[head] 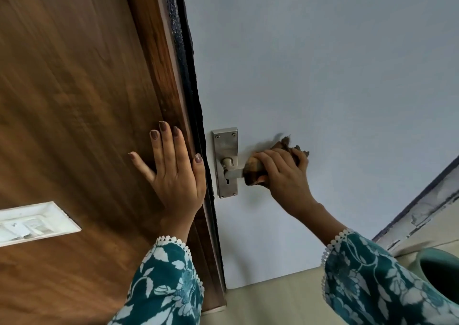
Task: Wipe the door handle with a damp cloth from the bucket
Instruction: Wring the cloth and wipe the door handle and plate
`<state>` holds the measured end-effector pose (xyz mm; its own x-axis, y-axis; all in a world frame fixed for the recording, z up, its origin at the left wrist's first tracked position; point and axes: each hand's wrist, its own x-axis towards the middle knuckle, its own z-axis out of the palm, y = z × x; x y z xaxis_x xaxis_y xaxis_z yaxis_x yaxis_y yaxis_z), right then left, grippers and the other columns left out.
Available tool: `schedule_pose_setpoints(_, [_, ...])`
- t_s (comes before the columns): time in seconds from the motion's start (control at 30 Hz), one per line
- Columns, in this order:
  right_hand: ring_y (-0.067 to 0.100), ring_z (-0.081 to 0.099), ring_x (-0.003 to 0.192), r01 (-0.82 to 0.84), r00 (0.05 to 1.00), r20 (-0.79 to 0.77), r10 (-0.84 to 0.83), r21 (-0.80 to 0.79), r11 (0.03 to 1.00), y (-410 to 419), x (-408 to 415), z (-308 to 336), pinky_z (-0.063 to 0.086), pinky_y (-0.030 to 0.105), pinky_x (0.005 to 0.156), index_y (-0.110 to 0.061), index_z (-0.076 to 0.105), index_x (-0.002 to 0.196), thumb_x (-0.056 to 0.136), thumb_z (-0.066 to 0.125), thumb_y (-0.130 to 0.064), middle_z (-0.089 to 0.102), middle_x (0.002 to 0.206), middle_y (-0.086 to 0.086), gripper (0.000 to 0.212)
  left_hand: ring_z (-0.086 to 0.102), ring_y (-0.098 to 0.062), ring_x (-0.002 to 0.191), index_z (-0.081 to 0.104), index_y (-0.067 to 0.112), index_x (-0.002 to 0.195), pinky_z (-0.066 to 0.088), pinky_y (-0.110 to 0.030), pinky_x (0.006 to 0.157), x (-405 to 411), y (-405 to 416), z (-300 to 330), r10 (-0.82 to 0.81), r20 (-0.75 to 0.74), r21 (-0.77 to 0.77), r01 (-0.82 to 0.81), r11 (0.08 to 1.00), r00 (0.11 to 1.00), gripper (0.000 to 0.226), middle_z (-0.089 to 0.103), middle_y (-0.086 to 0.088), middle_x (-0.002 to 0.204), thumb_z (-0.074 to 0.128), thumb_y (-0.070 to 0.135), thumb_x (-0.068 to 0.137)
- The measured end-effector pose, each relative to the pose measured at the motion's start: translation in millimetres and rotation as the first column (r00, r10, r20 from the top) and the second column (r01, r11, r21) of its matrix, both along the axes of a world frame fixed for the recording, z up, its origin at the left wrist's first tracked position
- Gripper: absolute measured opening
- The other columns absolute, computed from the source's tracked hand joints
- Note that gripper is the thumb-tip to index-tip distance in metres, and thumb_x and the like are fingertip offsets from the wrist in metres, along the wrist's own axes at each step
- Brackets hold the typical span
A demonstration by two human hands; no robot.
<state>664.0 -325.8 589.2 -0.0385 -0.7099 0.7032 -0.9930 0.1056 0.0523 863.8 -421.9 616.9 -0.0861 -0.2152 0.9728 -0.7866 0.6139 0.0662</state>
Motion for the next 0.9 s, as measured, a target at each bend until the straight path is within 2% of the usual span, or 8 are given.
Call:
schedule_pose_setpoints(0.23, [0.018,0.055,0.106,-0.08,0.949,0.313,0.048,0.09,0.993,11,-16,7,0.027,0.034,0.088,-0.017,0.057,0.114,0.078,0.047,-0.038,0.064,0.109,-0.005,0.042,0.002,-0.015,0.147,0.022,0.004,0.147,-0.005,-0.05,0.115,1,4,3,-0.013,0.017,0.039,0.012,0.999,1.0,0.055,0.029,-0.011,0.15,0.036,0.026,0.098])
schedule_pose_setpoints(0.33, [0.017,0.056,0.093,-0.157,0.664,0.746,0.06,0.06,0.986,20,-18,15,0.039,0.024,0.082,-0.016,0.059,0.115,0.086,0.048,-0.017,0.062,0.096,-0.005,0.032,0.001,-0.014,0.147,0.022,0.004,0.147,-0.005,-0.05,0.115,2,10,5,-0.04,0.008,0.109,0.039,0.993,0.999,0.055,0.028,-0.013,0.15,0.036,0.026,0.098])
schedule_pose_setpoints(0.43, [0.021,0.06,0.089,-0.071,0.451,0.892,0.032,-0.001,0.997,32,-28,11,0.048,0.025,0.077,-0.014,0.062,0.112,0.089,0.051,-0.006,0.066,0.092,0.001,0.026,0.003,-0.015,0.147,0.022,0.005,0.146,-0.001,-0.054,0.115,-4,29,8,-0.157,-0.043,0.198,0.162,0.967,0.987,0.057,0.021,-0.01,0.152,0.04,0.02,0.095])
schedule_pose_setpoints(0.5, [0.022,0.061,0.087,-0.074,0.218,0.969,0.12,-0.106,0.992,44,-30,10,0.049,0.031,0.072,-0.015,0.063,0.101,0.093,0.048,-0.006,0.067,0.09,0.004,0.02,0.009,-0.019,0.147,0.024,0.005,0.146,0.007,-0.055,0.116,-15,52,10,-0.363,-0.014,0.203,0.358,0.911,0.932,0.056,0.023,-0.007,0.153,0.041,0.015,0.093])
schedule_pose_setpoints(0.63, [0.026,0.062,0.085,-0.075,-0.198,0.944,0.266,-0.285,0.956,72,-30,23,0.052,0.032,0.066,-0.007,0.061,0.106,0.1,0.035,-0.011,0.066,0.097,0.012,0.027,0.034,-0.018,0.14,0.042,0.002,0.138,0.037,-0.047,0.109,-51,92,4,-0.726,-0.224,0.432,0.734,0.524,0.65,0.044,0.042,-0.012,0.147,0.045,0.014,0.095])
schedule_pose_setpoints(0.73, [0.026,0.063,0.097,-0.078,-0.496,0.829,0.259,-0.34,0.937,87,-31,27,0.049,0.039,0.087,-0.002,0.06,0.112,0.099,0.032,-0.017,0.067,0.106,0.014,0.034,0.032,-0.002,0.134,0.037,0.013,0.143,0.031,-0.021,0.11,-72,107,9,-0.615,-0.484,0.708,0.691,0.144,0.623,0.055,0.039,-0.002,0.149,0.048,0.039,0.095])
schedule_pose_setpoints(0.83, [0.026,0.07,0.078,-0.065,-0.636,0.738,0.224,-0.341,0.938,99,-29,29,0.057,0.038,0.072,0.0,0.072,0.083,0.094,0.035,-0.012,0.072,0.087,0.017,0.04,0.043,-0.003,0.124,0.037,0.019,0.142,0.037,-0.022,0.101,-89,112,18,-0.481,-0.626,0.751,0.641,-0.159,0.614,0.06,0.045,0.006,0.141,0.058,0.041,0.089])
schedule_pose_setpoints(0.9, [0.024,0.071,0.068,-0.071,-0.685,0.697,0.209,-0.35,0.934,107,-30,29,0.059,0.033,0.061,-0.001,0.074,0.068,0.094,0.033,-0.008,0.072,0.077,0.016,0.049,0.057,-0.008,0.11,0.051,0.022,0.129,0.047,-0.027,0.091,-101,114,20,-0.453,-0.644,0.754,0.613,-0.236,0.617,0.053,0.056,0.012,0.124,0.069,0.04,0.083])
